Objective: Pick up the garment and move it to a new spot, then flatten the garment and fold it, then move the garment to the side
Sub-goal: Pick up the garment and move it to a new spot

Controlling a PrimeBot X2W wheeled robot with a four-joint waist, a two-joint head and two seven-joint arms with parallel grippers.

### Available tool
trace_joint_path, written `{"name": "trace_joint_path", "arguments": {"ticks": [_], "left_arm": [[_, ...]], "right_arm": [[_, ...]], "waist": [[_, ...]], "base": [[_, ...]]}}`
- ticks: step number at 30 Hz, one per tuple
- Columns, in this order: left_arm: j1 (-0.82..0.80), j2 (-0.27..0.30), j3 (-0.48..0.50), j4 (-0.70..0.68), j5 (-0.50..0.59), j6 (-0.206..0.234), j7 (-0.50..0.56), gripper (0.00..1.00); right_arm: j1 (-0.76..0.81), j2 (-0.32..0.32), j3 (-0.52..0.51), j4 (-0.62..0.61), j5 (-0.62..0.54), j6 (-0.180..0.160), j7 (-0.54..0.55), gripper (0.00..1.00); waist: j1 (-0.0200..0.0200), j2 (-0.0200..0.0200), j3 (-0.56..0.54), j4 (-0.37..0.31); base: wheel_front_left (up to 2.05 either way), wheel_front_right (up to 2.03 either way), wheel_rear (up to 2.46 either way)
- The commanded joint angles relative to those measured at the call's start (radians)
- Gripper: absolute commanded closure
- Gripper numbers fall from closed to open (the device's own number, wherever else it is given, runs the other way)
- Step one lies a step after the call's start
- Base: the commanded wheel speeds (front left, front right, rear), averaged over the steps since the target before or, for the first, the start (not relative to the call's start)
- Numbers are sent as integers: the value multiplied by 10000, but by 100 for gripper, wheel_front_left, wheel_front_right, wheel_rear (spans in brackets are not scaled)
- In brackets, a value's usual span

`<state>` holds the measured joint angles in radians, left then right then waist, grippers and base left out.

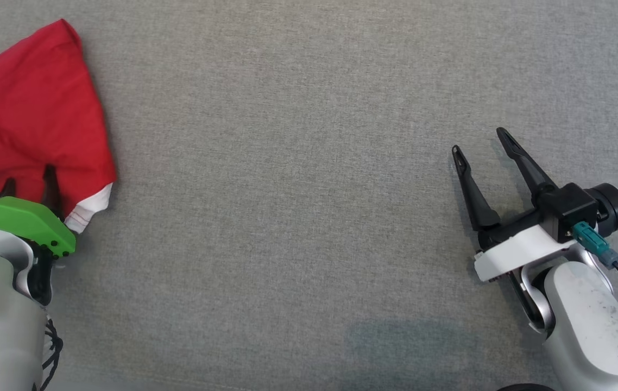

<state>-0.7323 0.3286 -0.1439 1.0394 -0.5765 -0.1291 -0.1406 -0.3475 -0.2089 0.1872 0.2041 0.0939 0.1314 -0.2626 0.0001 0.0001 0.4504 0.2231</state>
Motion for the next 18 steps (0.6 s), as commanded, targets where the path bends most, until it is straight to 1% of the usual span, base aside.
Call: {"name": "trace_joint_path", "arguments": {"ticks": [1,3,4,5,7,9,11,14,18], "left_arm": [[-207,-204,70,477,-211,41,127,0],[-243,-380,116,887,-317,20,169,0],[-262,-419,91,1038,-312,15,106,62],[-275,-460,71,1176,-310,12,40,100],[-272,-549,-15,1425,-316,-2,-62,100],[-264,-524,-81,1467,-239,-10,-223,100],[-296,-523,-205,1416,-141,-25,-589,100],[-352,-716,-475,1058,4,-47,-1018,100],[-33,-836,-829,339,-48,-20,-1219,100]], "right_arm": [[-66,-33,-56,-95,-94,-16,-28,0],[-47,-24,-142,-144,-99,-16,-28,0],[-32,-17,-166,-151,-92,-16,-28,0],[-5,-16,-193,-140,-85,-16,-28,0],[58,1,-242,-104,-55,-16,-28,0],[81,20,-263,-94,-34,-16,-28,0],[126,100,-285,-75,28,-16,-28,0],[230,273,-386,-72,109,-16,-28,0],[367,580,-366,52,194,-16,-28,0]], "waist": [[-1,-1,294,-401],[-1,-1,283,-472],[-1,-1,260,-496],[-1,-1,223,-510],[-1,-1,133,-525],[-1,-1,73,-527],[-1,-1,-75,-527],[-1,-1,-377,-486],[-1,-1,-858,-536]], "base": [[0,0,0],[0,0,0],[0,0,0],[0,0,0],[0,0,0],[0,0,0],[0,0,0],[0,0,0],[0,0,0]]}}
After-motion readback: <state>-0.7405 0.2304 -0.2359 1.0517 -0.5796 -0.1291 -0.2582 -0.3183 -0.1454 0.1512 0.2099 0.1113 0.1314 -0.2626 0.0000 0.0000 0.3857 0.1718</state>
